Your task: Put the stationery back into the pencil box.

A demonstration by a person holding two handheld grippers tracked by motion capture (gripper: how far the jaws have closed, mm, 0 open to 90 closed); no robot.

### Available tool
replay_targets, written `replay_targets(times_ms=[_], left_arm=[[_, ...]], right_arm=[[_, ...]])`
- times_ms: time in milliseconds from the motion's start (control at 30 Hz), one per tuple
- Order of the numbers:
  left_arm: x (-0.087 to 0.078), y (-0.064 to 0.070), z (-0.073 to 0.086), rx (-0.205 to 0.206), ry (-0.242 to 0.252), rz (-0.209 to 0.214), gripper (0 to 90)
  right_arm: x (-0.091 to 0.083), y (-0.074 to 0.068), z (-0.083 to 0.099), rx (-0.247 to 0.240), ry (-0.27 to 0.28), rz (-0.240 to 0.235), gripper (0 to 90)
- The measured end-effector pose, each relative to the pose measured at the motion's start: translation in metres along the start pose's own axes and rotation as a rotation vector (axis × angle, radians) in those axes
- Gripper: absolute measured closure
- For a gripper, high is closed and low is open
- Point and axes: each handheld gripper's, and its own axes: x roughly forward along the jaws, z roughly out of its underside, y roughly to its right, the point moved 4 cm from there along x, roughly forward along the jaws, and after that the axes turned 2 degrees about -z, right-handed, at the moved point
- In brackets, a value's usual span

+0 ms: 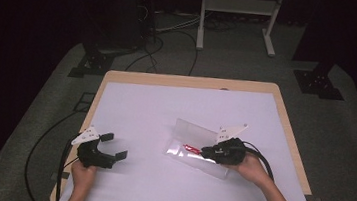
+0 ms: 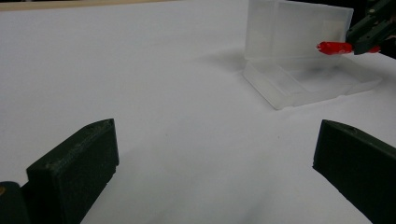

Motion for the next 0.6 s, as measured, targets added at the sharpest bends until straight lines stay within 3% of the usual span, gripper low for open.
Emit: replay_targets(times_ms=[600], left_arm=[[0.000, 0.000, 0.000, 0.001, -0.001, -0.001, 0.0]], right_arm=[[0.013, 0.005, 0.012, 0.019, -0.033, 0.004, 78.7]])
